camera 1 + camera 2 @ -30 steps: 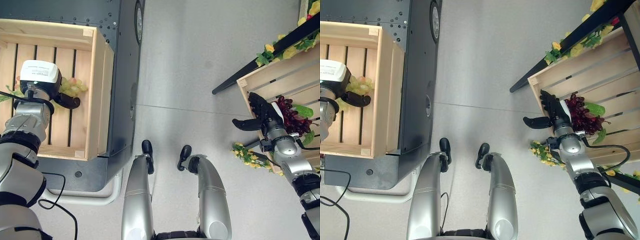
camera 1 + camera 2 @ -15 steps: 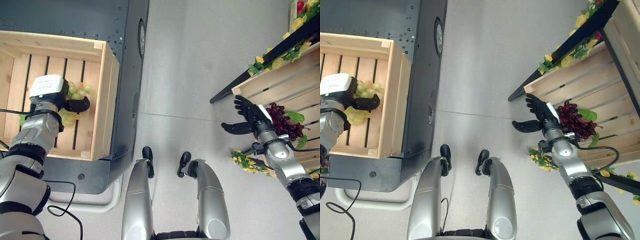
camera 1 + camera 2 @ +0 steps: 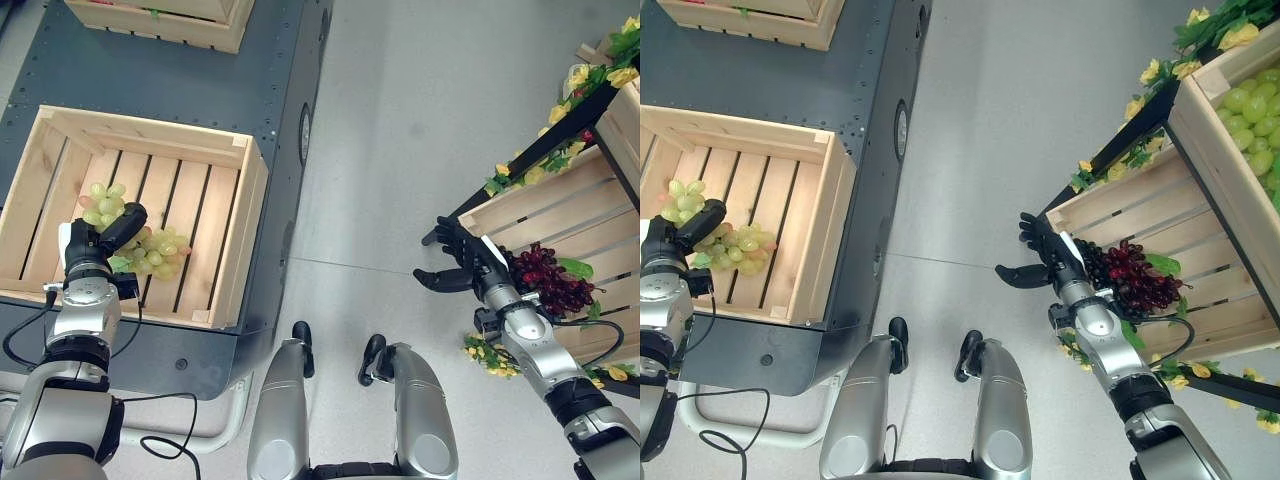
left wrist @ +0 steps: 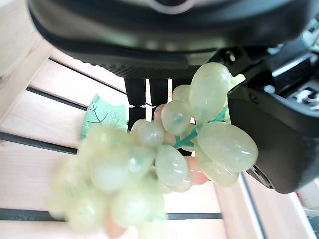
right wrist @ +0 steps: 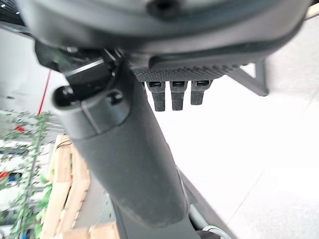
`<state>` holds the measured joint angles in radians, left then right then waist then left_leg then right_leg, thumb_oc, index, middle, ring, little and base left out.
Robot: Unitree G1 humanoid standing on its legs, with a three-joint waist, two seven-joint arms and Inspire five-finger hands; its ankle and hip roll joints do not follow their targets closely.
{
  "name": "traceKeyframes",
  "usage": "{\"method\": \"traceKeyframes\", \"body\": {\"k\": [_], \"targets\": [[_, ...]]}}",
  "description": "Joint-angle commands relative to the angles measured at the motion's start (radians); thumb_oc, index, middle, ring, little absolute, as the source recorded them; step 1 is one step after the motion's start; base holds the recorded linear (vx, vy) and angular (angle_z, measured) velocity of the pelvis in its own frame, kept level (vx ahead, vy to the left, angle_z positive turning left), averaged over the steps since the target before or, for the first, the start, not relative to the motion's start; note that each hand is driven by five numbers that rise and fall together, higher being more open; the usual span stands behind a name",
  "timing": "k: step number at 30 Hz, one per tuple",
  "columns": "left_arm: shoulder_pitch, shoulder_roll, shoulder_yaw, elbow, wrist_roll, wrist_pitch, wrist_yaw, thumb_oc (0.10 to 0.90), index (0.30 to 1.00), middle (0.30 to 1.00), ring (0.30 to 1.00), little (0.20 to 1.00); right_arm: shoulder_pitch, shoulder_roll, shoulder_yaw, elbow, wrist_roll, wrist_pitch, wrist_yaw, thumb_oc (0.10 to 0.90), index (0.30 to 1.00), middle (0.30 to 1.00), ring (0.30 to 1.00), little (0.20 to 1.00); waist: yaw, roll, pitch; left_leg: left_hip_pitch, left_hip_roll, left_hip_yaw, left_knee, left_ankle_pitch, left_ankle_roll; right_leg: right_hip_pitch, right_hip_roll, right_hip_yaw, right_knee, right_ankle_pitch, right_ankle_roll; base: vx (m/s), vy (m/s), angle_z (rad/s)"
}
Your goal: Pick up the fruits from the basket on one side to the basket on the other side
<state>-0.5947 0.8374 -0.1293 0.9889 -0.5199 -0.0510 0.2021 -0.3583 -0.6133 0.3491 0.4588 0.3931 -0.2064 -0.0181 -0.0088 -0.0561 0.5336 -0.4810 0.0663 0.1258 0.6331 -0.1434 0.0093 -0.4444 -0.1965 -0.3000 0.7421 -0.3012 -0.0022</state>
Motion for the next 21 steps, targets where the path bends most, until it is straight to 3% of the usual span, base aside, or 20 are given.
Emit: {"method": "traceKeyframes", "body": {"k": [1,4,7,12,21], "targets": [[-0.014,0.031,0.099,-0.11,-0.063,-0.151,0.019,0.4,0.3,0.3,0.3,0.3,-0.024,-0.026,-0.09,-0.115,-0.029,-0.058,0.004,0.8,0.9,0.9,0.9,0.9,0.005,0.05,-0.049,0.198,-0.062,0.062,-0.1,-0.107,0.037,0.082,0.001,0.063,-0.032,0.055,0.042,0.05,-0.002,-0.07],[0.025,0.014,0.124,-0.181,-0.138,-0.178,-0.012,0.4,0.3,0.3,0.3,0.3,-0.006,-0.011,-0.086,-0.145,-0.032,-0.052,-0.001,0.8,0.9,0.9,0.9,0.9,0.002,0.058,-0.08,0.255,-0.071,0.054,-0.117,-0.115,0.037,0.146,0.006,0.071,-0.059,0.052,0.04,0.05,-0.004,-0.12],[0.057,0.01,0.126,-0.246,-0.051,-0.204,-0.012,0.4,0.3,0.3,0.3,0.3,0.006,0.004,-0.087,-0.173,-0.027,-0.04,-0.004,0.8,0.9,0.9,0.9,0.9,0.003,0.067,-0.102,0.301,-0.079,0.046,-0.145,-0.112,0.034,0.195,0.015,0.077,-0.092,0.05,0.039,0.01,-0.001,-0.02],[0.059,0.029,0.119,-0.307,-0.039,-0.234,-0.034,0.4,0.3,0.3,0.3,0.3,0.01,0.018,-0.08,-0.195,-0.024,-0.029,0.003,0.8,0.9,0.9,0.9,0.9,0.004,0.078,-0.144,0.368,-0.089,0.034,-0.217,-0.093,0.031,0.264,0.027,0.08,-0.169,0.062,0.043,0.01,0.0,-0.04],[0.065,-0.012,0.095,-0.447,-0.007,-0.277,-0.058,0.4,0.3,0.3,0.3,0.3,0.045,0.073,-0.07,-0.222,0.056,-0.029,0.081,0.8,0.9,0.9,0.9,0.9,0.006,0.097,-0.283,0.508,-0.11,0.008,-0.459,-0.003,-0.006,0.453,0.089,0.071,-0.477,0.112,0.045,0.04,-0.048,0.0]]}}
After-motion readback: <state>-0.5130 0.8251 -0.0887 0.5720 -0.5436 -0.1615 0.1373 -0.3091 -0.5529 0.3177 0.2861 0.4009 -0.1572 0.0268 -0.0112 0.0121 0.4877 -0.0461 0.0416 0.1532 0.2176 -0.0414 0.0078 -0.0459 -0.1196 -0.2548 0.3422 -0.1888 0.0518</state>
